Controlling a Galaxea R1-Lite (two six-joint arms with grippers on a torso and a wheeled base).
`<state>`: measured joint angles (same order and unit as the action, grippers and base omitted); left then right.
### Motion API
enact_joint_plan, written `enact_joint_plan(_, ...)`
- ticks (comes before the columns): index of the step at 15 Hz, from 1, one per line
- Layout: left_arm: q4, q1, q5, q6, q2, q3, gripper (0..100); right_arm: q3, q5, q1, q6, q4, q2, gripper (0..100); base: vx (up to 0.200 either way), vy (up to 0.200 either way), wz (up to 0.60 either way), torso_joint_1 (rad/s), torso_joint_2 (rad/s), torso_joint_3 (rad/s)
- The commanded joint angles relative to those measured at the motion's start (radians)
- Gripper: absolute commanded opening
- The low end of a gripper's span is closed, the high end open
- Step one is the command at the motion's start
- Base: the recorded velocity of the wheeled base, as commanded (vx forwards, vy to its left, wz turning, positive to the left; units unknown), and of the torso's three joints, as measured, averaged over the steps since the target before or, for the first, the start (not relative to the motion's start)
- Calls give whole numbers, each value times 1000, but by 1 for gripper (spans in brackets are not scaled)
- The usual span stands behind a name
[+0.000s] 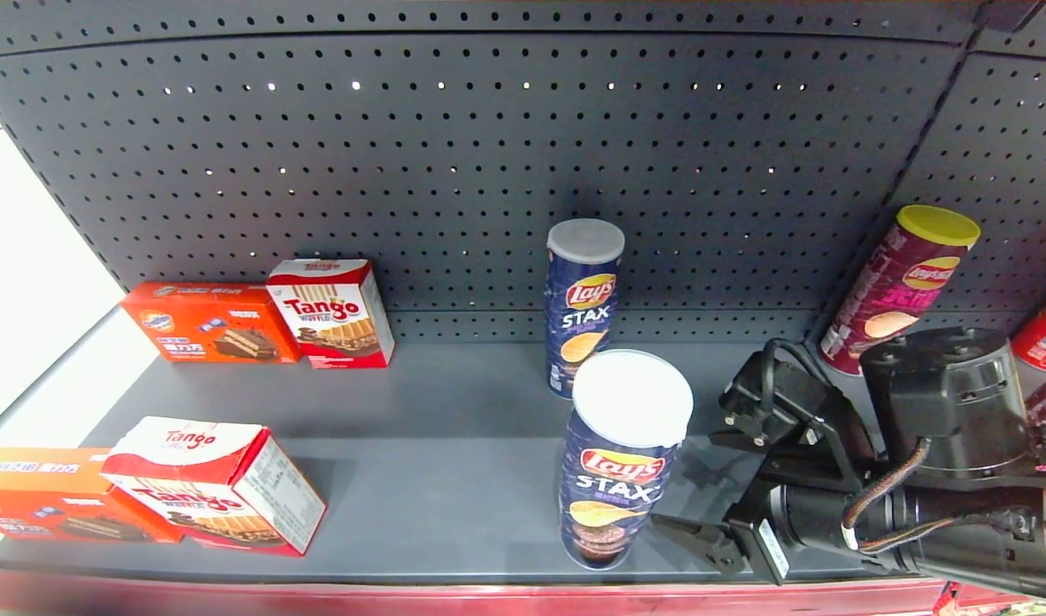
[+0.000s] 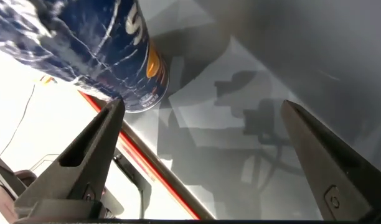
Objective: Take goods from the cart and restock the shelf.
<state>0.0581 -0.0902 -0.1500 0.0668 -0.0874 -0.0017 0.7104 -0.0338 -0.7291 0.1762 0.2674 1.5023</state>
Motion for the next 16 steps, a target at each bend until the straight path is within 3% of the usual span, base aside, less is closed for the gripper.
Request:
enact_joint_plan(1,0,0,0,1,-2,0,100,4,0,1,0,1,18,100,0,0,0,0,0,0)
enact_joint_plan(16,0,1,1,1,-2,0,100,32,-1,11,0,21,50,100,0,0,0,0,0,0)
